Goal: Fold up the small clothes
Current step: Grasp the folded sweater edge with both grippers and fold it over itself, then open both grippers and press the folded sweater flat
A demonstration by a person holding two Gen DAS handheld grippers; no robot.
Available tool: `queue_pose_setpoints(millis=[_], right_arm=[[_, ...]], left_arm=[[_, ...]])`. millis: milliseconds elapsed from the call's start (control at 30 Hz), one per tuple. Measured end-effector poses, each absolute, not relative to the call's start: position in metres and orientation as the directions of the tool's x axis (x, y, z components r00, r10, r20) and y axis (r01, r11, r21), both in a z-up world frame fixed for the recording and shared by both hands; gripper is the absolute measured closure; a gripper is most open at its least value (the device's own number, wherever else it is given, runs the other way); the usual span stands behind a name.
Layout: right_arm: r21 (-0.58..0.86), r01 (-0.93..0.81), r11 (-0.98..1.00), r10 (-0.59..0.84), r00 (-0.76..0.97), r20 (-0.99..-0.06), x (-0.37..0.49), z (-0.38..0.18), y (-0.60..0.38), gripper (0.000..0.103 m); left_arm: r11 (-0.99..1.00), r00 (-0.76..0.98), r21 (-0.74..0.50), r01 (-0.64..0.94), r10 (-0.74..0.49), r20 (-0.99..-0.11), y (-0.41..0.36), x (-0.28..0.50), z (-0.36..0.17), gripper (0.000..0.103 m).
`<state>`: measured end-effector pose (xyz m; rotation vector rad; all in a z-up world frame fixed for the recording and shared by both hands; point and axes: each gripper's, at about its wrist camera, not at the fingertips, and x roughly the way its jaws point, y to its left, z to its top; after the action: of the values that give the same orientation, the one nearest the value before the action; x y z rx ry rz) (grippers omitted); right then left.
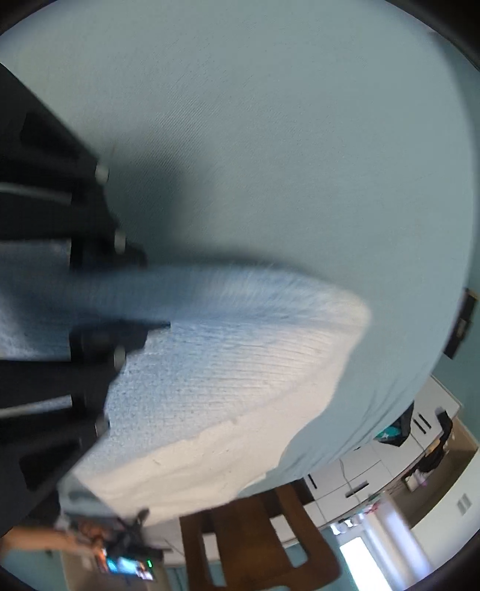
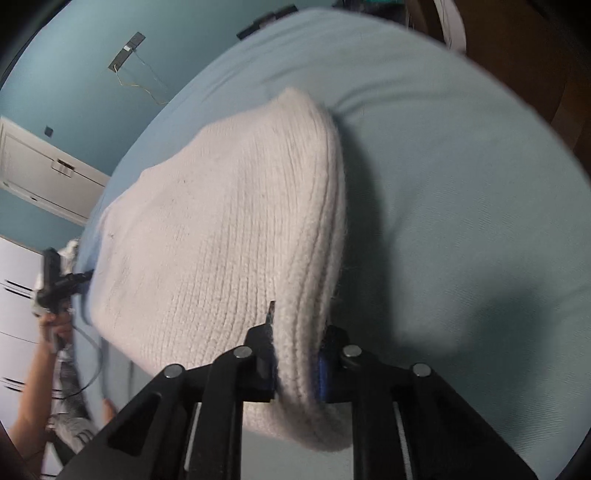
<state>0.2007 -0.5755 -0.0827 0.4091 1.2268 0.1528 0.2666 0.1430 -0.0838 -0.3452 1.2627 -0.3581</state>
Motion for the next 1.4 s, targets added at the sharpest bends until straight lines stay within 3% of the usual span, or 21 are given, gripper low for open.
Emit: queue_pose_setpoints(millis=[133,233,333,400,467,533,567,600,733,900,1167,1200,1233,1267,1300,1367,1400], right_arm=[[0.376,0.097,0.922,0.288,0.479,-0.829,0.185,-0.037,-0.579,0.096],[0.385,0.127,0.914,0.275,0.502,-0.820,0.183,-0.034,-0.589,0.096],[0.265,0.175,0.948,0.177,0.403,-0.898,0.190,-0.069,-0.589,0.096],[0.279,0.219,0.935,0.199,0.328,-0.923,0.197,-0.102,-0.587,0.094],[0.327,0.256,0.909,0.250,0.292,-0.923,0.197,-0.121,-0.597,0.084],[0.336,0.300,0.893,0.258,0.269,-0.928,0.200,-0.119,-0.613,0.050],[0.359,0.315,0.879,0.277,0.278,-0.920,0.202,-0.113,-0.622,0.046],[0.400,0.320,0.859,0.303,0.314,-0.900,0.203,-0.101,-0.631,0.046],[0.384,0.299,0.874,0.239,0.423,-0.874,0.242,-0.060,-0.646,0.025],[0.334,0.229,0.914,0.246,0.340,-0.908,0.346,-0.081,-0.625,0.025],[0.119,0.052,0.992,0.106,0.203,-0.973,0.433,-0.135,-0.548,0.026],[0.101,0.034,0.994,0.091,0.210,-0.973,0.434,-0.139,-0.544,0.029],[0.106,0.014,0.994,0.100,0.225,-0.969,0.434,-0.140,-0.543,0.052],[0.119,-0.016,0.993,0.119,0.239,-0.964,0.433,-0.140,-0.540,0.068],[0.094,-0.020,0.995,0.096,0.250,-0.963,0.432,-0.140,-0.539,0.092],[0.087,-0.014,0.996,0.087,0.310,-0.947,0.424,-0.131,-0.541,0.095],[0.086,-0.023,0.996,0.088,0.355,-0.931,0.419,-0.123,-0.539,0.096]], left_arm=[[0.866,0.345,-0.499,-0.041,-0.456,-0.820,0.170,0.274,-0.068,0.094],[0.909,0.350,-0.411,-0.071,-0.363,-0.864,0.162,0.276,-0.074,0.094],[0.901,0.295,-0.415,-0.128,-0.365,-0.883,0.158,0.286,-0.096,0.093],[0.881,0.247,-0.448,-0.154,-0.404,-0.880,0.154,0.292,-0.110,0.093],[0.835,0.219,-0.519,-0.181,-0.480,-0.849,0.158,0.292,-0.111,0.089],[0.818,0.206,-0.554,-0.156,-0.522,-0.828,0.166,0.290,-0.104,0.068],[0.825,0.204,-0.547,-0.143,-0.516,-0.832,0.171,0.287,-0.097,0.027],[0.836,0.215,-0.531,-0.136,-0.499,-0.840,0.177,0.289,-0.088,0.000],[0.852,0.307,-0.520,-0.058,-0.480,-0.822,0.176,0.315,-0.046,0.000],[0.923,0.314,-0.377,0.071,-0.380,-0.870,0.124,0.386,-0.036,0.000],[0.926,0.214,-0.328,0.185,-0.364,-0.907,0.076,0.423,-0.083,0.000],[0.934,0.204,-0.300,0.195,-0.338,-0.919,0.072,0.425,-0.089,0.002],[0.939,0.204,-0.280,0.198,-0.319,-0.926,0.071,0.424,-0.091,0.004],[0.944,0.221,-0.264,0.198,-0.305,-0.926,0.073,0.423,-0.091,0.020],[0.943,0.236,-0.268,0.197,-0.311,-0.921,0.078,0.421,-0.090,0.048],[0.934,0.274,-0.303,0.190,-0.347,-0.897,0.084,0.418,-0.080,0.068],[0.933,0.306,-0.308,0.188,-0.354,-0.884,0.088,0.416,-0.073,0.084]])
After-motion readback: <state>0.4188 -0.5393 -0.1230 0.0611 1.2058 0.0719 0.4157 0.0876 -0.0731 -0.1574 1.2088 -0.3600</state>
